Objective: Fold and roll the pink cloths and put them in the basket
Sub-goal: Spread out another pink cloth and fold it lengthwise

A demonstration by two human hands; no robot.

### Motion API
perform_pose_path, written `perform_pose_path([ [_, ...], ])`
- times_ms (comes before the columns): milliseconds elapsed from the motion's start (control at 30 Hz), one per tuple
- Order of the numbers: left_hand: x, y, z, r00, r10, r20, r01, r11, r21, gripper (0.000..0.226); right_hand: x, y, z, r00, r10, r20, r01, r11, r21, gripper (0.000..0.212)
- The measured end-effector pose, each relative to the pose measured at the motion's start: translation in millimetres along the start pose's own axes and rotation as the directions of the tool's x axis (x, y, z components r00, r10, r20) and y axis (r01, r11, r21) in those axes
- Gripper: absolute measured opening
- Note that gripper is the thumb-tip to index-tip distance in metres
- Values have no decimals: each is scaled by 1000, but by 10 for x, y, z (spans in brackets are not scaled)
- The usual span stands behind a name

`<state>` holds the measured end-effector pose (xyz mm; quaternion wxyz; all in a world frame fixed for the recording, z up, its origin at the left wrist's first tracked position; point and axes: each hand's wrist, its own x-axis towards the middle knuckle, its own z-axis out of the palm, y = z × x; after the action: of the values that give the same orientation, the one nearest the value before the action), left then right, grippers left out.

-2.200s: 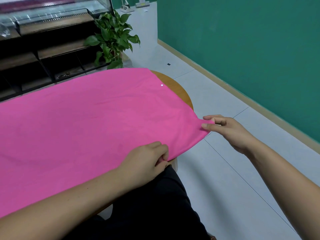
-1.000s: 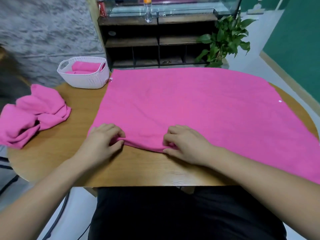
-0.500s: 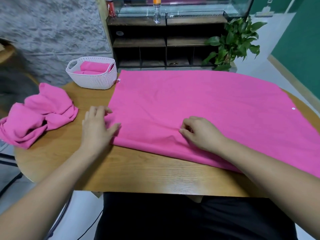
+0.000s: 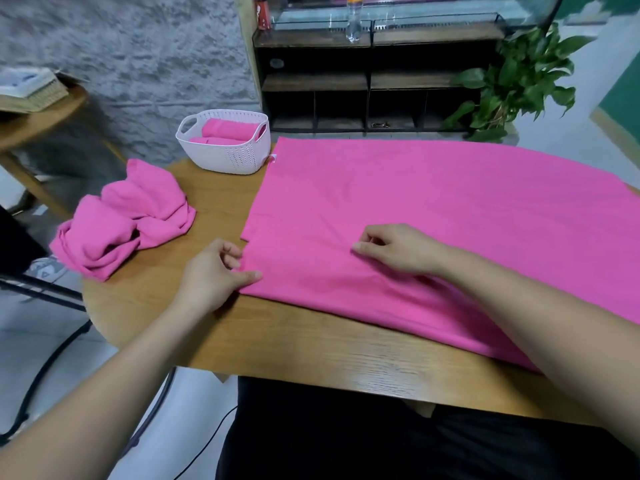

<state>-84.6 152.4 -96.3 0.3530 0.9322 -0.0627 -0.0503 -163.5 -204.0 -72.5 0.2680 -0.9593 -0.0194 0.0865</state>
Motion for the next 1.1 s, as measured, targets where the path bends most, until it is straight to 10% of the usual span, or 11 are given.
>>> perform_pose_path([
  [300, -153, -46, -201, 959, -122, 256, 161, 977, -139, 46, 353, -51, 29, 995, 44, 88, -48, 998, 48, 40],
  [667, -115, 79, -119, 988, -80, 131, 110, 964, -243, 26, 359, -104, -45, 986, 62, 153, -81, 989, 120, 46],
  [1100, -487, -224, -697, 836, -64, 545, 200, 960, -194, 35, 414, -114, -9, 978, 85, 191, -119, 978, 173, 44],
])
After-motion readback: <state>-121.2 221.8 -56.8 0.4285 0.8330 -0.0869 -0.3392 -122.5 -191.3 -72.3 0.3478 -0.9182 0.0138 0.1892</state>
